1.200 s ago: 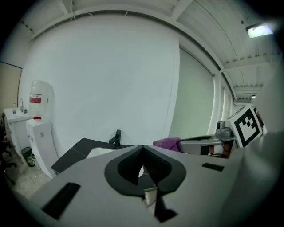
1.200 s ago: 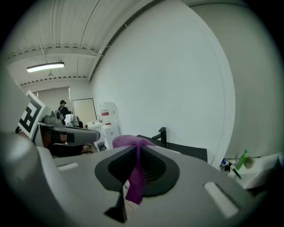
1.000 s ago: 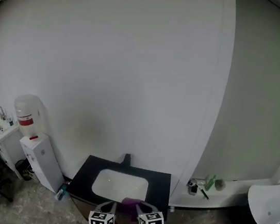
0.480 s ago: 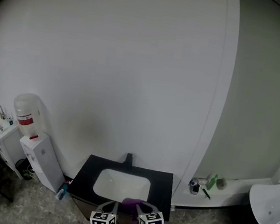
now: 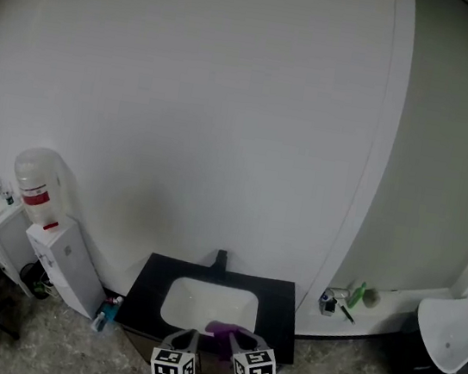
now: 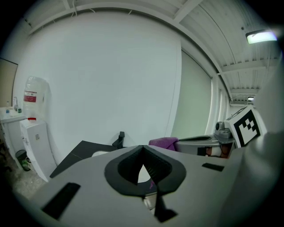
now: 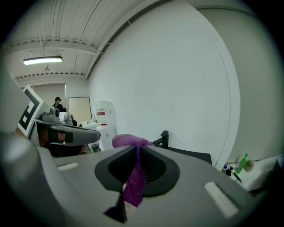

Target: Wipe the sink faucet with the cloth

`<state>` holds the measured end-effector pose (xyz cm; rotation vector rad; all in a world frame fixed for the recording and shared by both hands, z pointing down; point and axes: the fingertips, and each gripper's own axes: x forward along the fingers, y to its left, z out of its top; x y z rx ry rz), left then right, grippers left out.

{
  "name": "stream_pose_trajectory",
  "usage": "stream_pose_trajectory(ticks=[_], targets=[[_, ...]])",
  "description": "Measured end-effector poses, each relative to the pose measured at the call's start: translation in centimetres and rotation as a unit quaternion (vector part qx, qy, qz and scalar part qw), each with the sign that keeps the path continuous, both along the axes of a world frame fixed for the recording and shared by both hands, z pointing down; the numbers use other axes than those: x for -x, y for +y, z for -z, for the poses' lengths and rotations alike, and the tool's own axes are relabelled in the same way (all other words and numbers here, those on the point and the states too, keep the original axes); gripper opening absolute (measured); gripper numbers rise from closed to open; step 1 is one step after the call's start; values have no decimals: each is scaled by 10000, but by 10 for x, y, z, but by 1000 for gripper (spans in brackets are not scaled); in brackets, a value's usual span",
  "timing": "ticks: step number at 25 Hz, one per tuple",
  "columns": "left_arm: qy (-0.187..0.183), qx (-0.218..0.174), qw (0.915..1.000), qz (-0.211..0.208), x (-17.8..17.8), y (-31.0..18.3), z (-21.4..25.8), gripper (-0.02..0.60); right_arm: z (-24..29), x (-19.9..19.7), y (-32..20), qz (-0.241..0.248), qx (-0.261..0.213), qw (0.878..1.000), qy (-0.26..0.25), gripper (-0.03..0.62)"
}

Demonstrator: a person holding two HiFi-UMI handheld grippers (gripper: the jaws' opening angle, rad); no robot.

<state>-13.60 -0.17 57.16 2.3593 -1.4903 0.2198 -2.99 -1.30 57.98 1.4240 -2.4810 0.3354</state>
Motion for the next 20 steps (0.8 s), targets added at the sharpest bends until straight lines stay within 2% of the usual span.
stream_pose_trajectory(ticks=[6, 12, 16, 20], targets=[[23, 56, 10000, 74, 2, -47, -18, 5, -9, 1, -56, 65, -21, 10000, 31, 31], [-100, 109, 9991, 391, -12, -138, -36, 5, -34, -11, -155, 361, 118, 9992, -84, 30], [12, 24, 9978, 656, -20, -205, -32, 5, -42, -23, -226, 550, 230, 9981, -147, 29], [29, -33, 9960, 898, -15, -249, -33, 5, -56, -21, -280, 768, 300, 9966, -26, 30]])
